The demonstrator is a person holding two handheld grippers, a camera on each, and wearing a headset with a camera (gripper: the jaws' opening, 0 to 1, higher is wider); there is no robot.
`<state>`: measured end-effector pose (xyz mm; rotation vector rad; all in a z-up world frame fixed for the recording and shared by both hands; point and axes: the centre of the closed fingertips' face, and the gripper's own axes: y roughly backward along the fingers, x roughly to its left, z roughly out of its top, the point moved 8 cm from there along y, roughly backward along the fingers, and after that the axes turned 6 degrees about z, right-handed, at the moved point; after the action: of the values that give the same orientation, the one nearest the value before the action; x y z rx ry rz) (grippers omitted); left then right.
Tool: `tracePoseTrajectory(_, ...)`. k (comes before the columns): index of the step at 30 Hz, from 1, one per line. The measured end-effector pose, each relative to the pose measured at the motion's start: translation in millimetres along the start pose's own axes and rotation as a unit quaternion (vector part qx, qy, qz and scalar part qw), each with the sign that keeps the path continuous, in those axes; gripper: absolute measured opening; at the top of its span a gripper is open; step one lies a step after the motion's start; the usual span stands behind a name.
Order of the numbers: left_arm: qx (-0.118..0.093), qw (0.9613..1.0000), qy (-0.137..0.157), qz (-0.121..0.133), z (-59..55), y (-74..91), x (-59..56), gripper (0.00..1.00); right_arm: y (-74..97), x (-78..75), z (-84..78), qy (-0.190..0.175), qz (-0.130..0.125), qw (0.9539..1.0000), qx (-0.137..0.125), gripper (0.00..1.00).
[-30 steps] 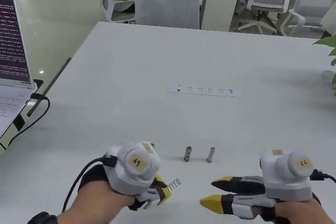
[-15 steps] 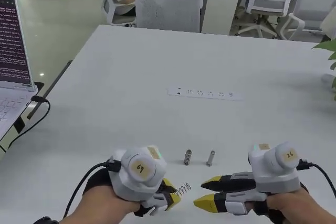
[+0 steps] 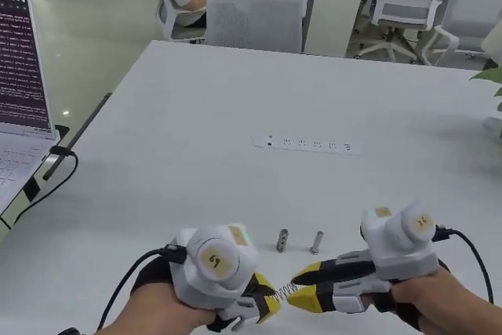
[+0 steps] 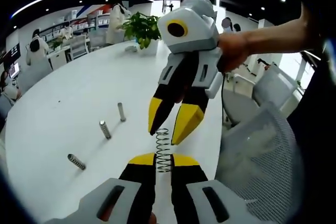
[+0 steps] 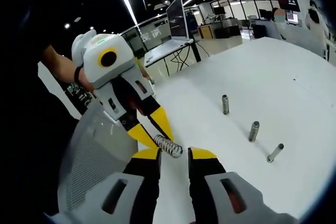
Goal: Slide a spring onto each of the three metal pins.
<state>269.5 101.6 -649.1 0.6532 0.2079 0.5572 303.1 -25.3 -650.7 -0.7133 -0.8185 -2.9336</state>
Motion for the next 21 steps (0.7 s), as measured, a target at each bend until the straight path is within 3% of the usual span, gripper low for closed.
tracePoseTrajectory(7,-0.008,0.9999,-0.009,-0.01,3.6,-1.0,-1.9,0.02,2.3,1.3,-1.0,0.014,0.014,0.9997,0.016,0.12)
tracePoseTrajectory(21,-0.017,0.9986,-0.04,-0.031,6.6,-6.6,-9.5,0.02,11.1,8.1,-0.3,0.01,0.035,0.9991,0.021,0.11)
